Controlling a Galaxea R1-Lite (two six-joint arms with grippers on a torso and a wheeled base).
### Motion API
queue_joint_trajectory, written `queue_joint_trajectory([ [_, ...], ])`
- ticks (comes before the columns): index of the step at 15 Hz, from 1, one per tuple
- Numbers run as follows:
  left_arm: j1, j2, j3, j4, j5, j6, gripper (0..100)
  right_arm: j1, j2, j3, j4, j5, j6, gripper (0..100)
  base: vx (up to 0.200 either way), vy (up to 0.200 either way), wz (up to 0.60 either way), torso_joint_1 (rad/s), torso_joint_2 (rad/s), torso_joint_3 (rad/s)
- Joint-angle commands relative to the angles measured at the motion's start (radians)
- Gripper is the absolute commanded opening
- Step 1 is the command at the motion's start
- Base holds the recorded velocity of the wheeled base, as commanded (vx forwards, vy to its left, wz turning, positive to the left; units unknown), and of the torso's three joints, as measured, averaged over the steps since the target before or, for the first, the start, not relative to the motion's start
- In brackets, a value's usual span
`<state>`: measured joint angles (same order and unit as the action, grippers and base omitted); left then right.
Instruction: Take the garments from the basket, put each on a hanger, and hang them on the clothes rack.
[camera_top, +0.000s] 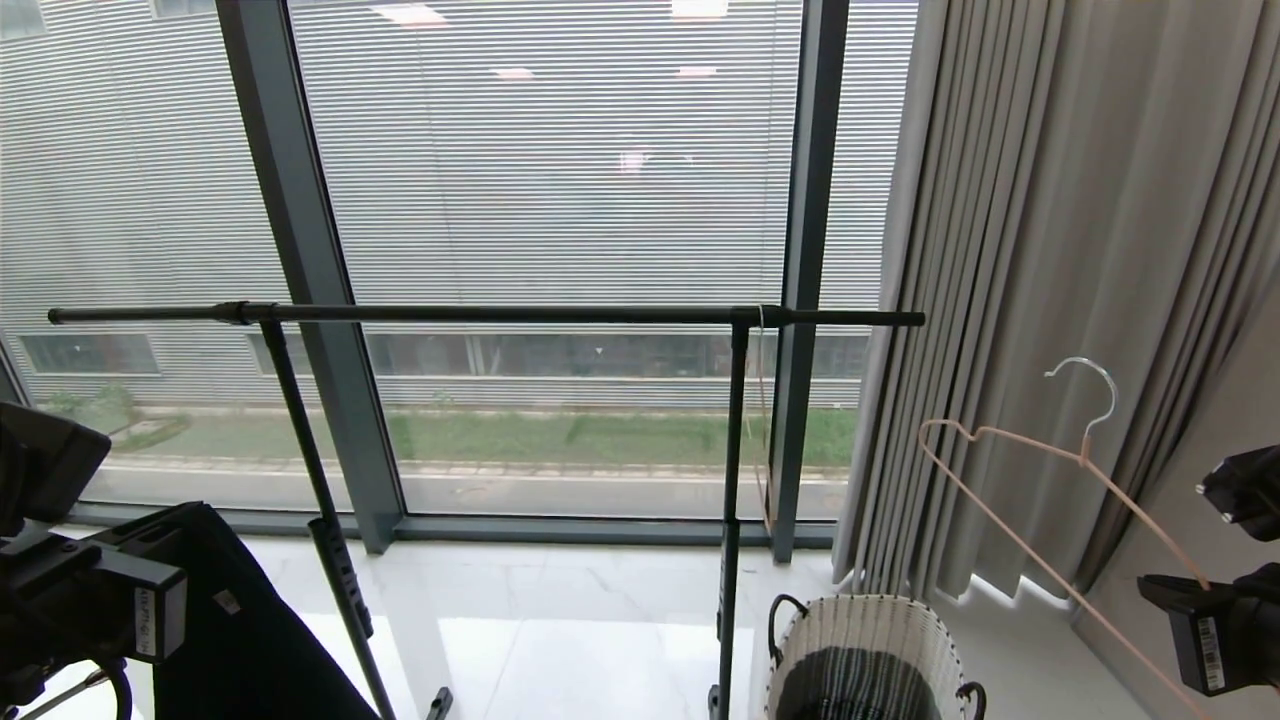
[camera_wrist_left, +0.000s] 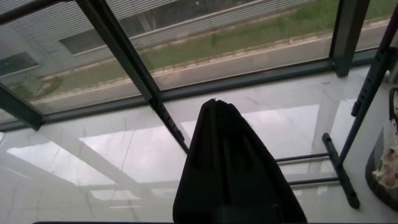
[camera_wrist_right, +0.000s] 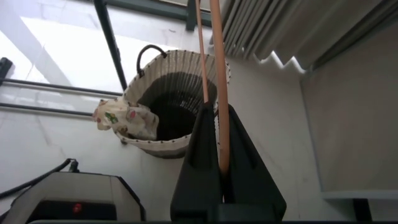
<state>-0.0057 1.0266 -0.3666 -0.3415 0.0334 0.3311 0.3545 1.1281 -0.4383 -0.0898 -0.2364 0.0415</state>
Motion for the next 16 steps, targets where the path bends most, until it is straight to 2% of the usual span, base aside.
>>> queue_joint_trajectory([
  [1, 0.001, 0.0, 0.0, -0.001, 0.0, 0.0, 0, 0.0, 0.007, 0.0, -0.001, 0.0, -0.002, 0, -0.2, 0.0, 0.0, -0.002, 0.0, 0.002],
  [5, 0.0, 0.001, 0.009, -0.001, -0.001, 0.0, 0, 0.0, 0.007, 0.0, -0.001, 0.0, -0.011, 0, -0.2, 0.0, 0.0, 0.004, 0.0, 0.005],
  [9, 0.0, 0.006, 0.015, -0.001, -0.001, 0.002, 0, 0.012, 0.009, 0.0, -0.001, 0.0, -0.017, 0, 0.0, 0.0, 0.0, 0.0, 0.0, 0.0],
  [16, 0.0, 0.006, 0.011, -0.001, -0.001, 0.002, 0, 0.055, 0.015, -0.007, -0.001, 0.0, -0.017, 0, 0.0, 0.2, 0.0, 0.008, 0.0, 0.001],
])
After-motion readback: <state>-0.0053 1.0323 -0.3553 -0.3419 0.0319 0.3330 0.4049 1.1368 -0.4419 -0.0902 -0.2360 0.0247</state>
